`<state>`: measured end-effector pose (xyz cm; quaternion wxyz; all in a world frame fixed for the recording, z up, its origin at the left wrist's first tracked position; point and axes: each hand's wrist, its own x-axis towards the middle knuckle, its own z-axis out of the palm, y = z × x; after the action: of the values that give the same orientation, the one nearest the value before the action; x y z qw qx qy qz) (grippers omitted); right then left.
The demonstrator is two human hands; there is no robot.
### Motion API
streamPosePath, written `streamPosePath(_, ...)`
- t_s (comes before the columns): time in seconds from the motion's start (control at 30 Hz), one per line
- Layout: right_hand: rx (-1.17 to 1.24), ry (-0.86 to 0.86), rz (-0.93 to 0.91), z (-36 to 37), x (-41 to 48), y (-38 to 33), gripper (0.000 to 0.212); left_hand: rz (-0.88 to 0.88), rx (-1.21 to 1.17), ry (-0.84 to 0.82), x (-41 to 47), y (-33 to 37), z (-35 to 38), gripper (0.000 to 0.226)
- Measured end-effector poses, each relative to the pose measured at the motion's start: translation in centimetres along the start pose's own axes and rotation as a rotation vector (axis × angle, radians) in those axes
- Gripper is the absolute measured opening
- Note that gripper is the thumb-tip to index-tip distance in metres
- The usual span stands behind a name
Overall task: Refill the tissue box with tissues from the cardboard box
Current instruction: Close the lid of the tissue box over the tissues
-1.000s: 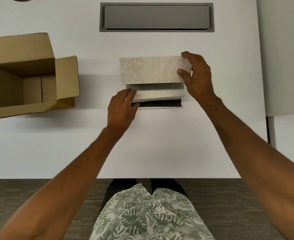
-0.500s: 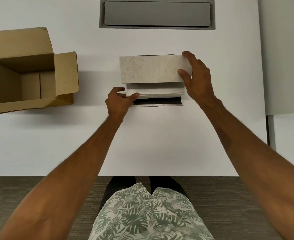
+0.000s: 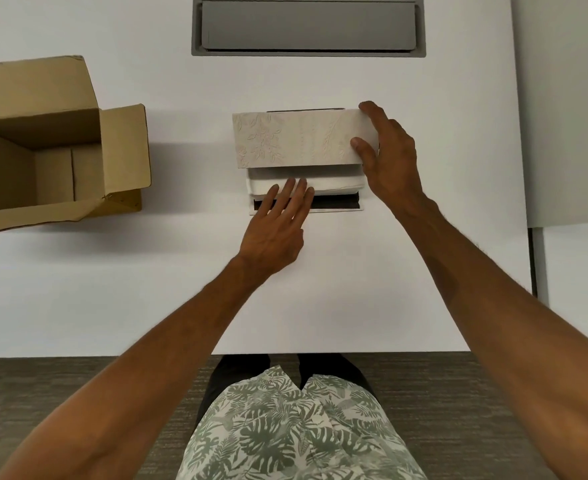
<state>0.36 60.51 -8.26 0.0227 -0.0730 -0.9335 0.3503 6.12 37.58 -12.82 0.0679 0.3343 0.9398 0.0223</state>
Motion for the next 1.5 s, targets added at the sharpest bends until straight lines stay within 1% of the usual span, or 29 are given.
streamPosePath(0.07,0.001,-0.009,0.002,-0.1,-0.1,-0.1,0.050,-0.052,0.005,-0.085,0.7,0.3,0.4,0.075)
streamPosePath(0.13,0.011,-0.005,-0.009,-0.2,-0.3,0.0,0.051,-0.074,0.013,-0.114,0.9,0.5,0.5,0.077)
streamPosePath(0.27,0.023,0.033,-0.051,0.0,-0.8,0.5,0.051,-0.076,-0.009,-0.124,0.8,0.5,0.6,0.079)
streamPosePath(0.53,0.021,0.042,-0.051,-0.1,-2.2,0.5,0.049,-0.109,-0.101,-0.104,1.0,0.5,0.0,0.082)
streamPosePath(0.7,0.037,0.045,-0.051,0.2,-3.0,0.6,0.049,-0.111,-0.119,-0.094,0.9,0.6,-0.1,0.083)
streamPosePath(0.87,0.059,0.054,-0.052,0.5,-3.9,0.8,0.048,-0.106,-0.133,-0.033,0.5,0.8,0.0,0.080)
streamPosePath(0.97,0.053,0.052,-0.044,0.5,-3.9,0.8,0.048,-0.085,-0.183,0.001,-0.4,0.9,0.0,0.074)
streamPosePath(1.0,0.048,0.055,-0.047,0.6,-3.9,0.8,0.048,-0.069,-0.199,0.028,-0.9,1.0,0.0,0.070)
streamPosePath(1.03,0.049,0.057,-0.050,0.6,-3.9,0.8,0.048,-0.065,-0.227,0.088,-1.6,1.1,0.0,0.065)
streamPosePath(1.07,0.055,0.061,-0.052,0.6,-4.0,0.8,0.047,-0.101,-0.283,0.178,-2.4,1.1,0.2,0.059)
streamPosePath(1.1,0.064,0.066,-0.054,0.5,-4.0,0.8,0.047,-0.203,-0.381,0.282,-3.0,1.2,-0.1,0.051)
streamPosePath(1.13,0.074,0.075,-0.058,0.5,-4.1,0.8,0.047,-0.372,-0.527,0.363,-3.4,1.1,-0.3,0.045)
streamPosePath(1.17,0.082,0.087,-0.063,0.6,-4.2,0.8,0.046,-0.575,-0.723,0.417,-3.5,0.8,-0.8,0.041)
streamPosePath(1.23,0.086,0.100,-0.064,0.6,-4.3,0.9,0.046,-0.977,-1.261,0.463,-2.9,-0.4,-1.7,0.040)
streamPosePath(1.27,0.083,0.100,-0.064,0.7,-4.3,1.0,0.046,-1.141,-1.543,0.477,-2.4,-1.2,-2.1,0.040)
streamPosePath(1.3,0.081,0.099,-0.066,0.7,-4.3,1.1,0.046,-1.254,-1.782,0.467,-1.9,-2.0,-2.4,0.039)
streamPosePath(1.33,0.080,0.100,-0.069,0.7,-4.3,1.1,0.046,-1.320,-1.956,0.437,-1.6,-2.7,-2.7,0.037)
streamPosePath(1.37,0.080,0.101,-0.072,0.7,-4.3,1.1,0.046,-1.352,-2.042,0.396,-1.3,-3.2,-3.2,0.035)
streamPosePath(1.43,0.083,0.100,-0.076,0.8,-4.3,1.2,0.046,-1.357,-2.093,0.348,-0.7,-3.8,-4.0,0.036)
streamPosePath(1.5,0.089,0.103,-0.081,1.0,-4.5,1.4,0.046,-1.342,-2.119,0.303,-0.4,-4.4,-4.5,0.049)
